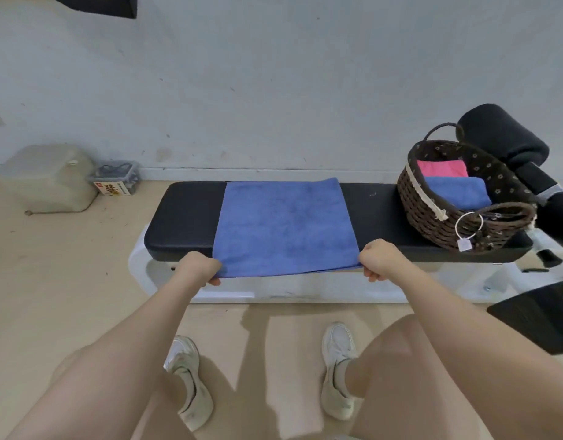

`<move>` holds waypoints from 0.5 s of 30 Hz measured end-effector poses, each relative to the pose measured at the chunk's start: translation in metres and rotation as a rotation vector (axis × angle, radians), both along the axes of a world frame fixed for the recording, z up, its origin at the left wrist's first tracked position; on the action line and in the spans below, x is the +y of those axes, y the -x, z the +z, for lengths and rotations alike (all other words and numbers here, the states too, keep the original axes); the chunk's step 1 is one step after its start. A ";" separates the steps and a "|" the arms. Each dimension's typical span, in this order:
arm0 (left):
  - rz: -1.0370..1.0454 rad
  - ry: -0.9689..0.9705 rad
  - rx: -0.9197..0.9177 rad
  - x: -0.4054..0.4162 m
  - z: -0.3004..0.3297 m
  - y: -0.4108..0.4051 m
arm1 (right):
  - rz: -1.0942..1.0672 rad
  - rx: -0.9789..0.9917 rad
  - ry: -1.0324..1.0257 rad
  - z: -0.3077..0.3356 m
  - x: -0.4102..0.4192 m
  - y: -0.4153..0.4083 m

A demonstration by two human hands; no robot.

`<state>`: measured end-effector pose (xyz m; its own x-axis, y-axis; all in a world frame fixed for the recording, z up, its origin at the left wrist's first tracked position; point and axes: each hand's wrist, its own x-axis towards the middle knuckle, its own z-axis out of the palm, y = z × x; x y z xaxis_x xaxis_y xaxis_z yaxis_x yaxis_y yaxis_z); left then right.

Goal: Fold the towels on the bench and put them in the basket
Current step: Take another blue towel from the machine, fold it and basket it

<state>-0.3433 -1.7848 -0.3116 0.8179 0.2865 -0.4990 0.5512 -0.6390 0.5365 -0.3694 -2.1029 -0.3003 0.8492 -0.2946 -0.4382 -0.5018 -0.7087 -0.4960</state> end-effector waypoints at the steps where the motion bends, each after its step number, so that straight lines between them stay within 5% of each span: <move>1: -0.034 -0.019 0.047 0.000 0.001 0.003 | 0.017 0.028 0.018 -0.001 0.002 0.002; 6: -0.257 -0.168 0.195 0.006 0.001 0.001 | 0.104 0.097 0.022 -0.004 0.007 -0.005; 11: -0.116 -0.069 -0.352 0.002 0.007 -0.036 | 0.224 -0.397 0.143 0.002 0.015 -0.040; 15: -0.151 0.029 -0.518 -0.010 0.015 -0.076 | 0.385 -0.573 0.298 0.000 0.031 -0.074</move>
